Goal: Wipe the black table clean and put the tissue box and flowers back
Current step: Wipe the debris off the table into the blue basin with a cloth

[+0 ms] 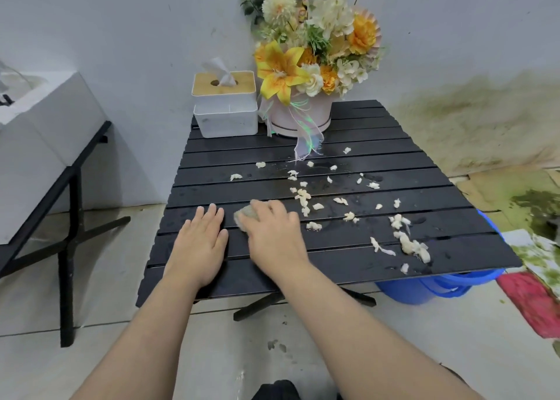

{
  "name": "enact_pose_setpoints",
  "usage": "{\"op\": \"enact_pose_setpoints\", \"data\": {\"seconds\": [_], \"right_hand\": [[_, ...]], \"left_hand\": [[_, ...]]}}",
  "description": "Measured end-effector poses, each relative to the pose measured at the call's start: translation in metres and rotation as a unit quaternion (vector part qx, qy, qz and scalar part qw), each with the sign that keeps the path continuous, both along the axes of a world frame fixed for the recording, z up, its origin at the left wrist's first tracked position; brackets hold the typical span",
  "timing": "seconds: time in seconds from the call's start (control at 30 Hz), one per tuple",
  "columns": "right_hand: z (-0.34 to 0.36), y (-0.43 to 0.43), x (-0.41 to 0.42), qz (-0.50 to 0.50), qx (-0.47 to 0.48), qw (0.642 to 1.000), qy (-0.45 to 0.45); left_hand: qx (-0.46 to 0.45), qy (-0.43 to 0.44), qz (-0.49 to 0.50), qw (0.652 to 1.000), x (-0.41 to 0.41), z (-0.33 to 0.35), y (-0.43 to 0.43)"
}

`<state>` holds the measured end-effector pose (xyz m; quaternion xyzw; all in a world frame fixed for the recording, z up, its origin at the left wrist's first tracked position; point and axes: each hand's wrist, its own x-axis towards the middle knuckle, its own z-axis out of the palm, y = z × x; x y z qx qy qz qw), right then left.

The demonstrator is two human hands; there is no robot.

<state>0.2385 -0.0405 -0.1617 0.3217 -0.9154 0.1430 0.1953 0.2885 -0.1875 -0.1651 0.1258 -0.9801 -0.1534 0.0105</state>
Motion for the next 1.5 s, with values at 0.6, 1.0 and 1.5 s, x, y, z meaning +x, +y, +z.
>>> {"op": "enact_pose_setpoints", "data": {"seconds": [0.6,1.0,1.5], "right_hand": [[0.001,0.049,-0.027,-0.07,0.015,0.997,-0.032],[0.028,-0.058,-0.081,-0.01,-0.159,0.985,-0.069],[0.02,0.049,-0.156,-0.28,0.023,0.951,-0.131]], "left_hand": [[-0.009,-0.015,0.004,1.0,0.002,0.002,0.004],[-0.021,-0.023,0.036,0.999,-0.069,0.01,-0.053],[-0.023,0.0,0.02,1.0,-0.071,0.0,-0.054]]}}
